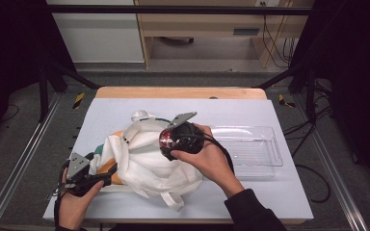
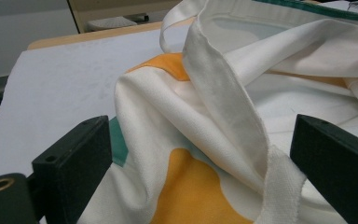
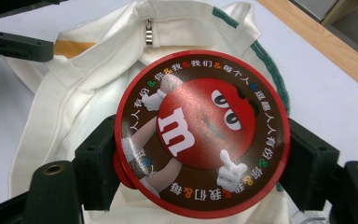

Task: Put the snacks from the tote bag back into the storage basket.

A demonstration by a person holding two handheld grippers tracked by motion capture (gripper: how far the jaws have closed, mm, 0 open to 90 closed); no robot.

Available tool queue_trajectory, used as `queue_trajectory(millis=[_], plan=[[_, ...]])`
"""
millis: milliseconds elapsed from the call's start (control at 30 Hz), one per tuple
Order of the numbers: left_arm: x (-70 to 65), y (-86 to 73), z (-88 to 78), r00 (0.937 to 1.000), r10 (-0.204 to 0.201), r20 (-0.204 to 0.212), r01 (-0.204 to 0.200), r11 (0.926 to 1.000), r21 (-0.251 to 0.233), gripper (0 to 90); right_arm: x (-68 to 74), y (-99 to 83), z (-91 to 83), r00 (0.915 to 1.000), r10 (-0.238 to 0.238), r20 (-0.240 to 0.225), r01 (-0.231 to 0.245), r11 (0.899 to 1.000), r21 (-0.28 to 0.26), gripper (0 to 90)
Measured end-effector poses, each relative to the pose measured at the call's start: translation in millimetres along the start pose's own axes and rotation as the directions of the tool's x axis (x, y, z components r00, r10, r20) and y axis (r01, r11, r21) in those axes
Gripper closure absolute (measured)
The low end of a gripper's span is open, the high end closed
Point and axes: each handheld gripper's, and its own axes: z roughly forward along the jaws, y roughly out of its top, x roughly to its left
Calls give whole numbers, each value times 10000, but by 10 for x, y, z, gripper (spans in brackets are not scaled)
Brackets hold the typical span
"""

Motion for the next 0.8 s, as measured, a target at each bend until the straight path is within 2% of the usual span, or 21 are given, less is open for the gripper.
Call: queue_trajectory(millis=[200, 300, 400, 533, 667, 800], plan=[[-28, 15, 9, 9991, 433, -40, -433, 9991, -18, 49, -73, -20, -123, 10000, -13, -77, 13, 10000, -86, 258], [-45, 20, 26, 9991, 400, -124, -401, 9992, -37, 46, -128, -44, -193, 10000, 50, -31, -50, 9998, -206, 258], [-63, 30, 27, 9984, 544, -162, -546, 9985, -70, 43, -213, -92, -271, 9997, 231, 54, -229, 9994, -241, 258], [-63, 17, 44, 9982, 576, -142, -576, 9983, 37, 38, -306, -140, -392, 9998, 191, 6, -191, 9994, -287, 258], [-95, 21, 52, 9964, 805, -281, -802, 9967, 94, 38, -390, -207, -436, 9998, 199, -41, -200, 9995, -252, 258], [-121, 39, 23, 9963, 734, -436, -740, 9972, -115, 43, -467, -272, -494, 9999, 110, -112, -112, 9997, -224, 258]])
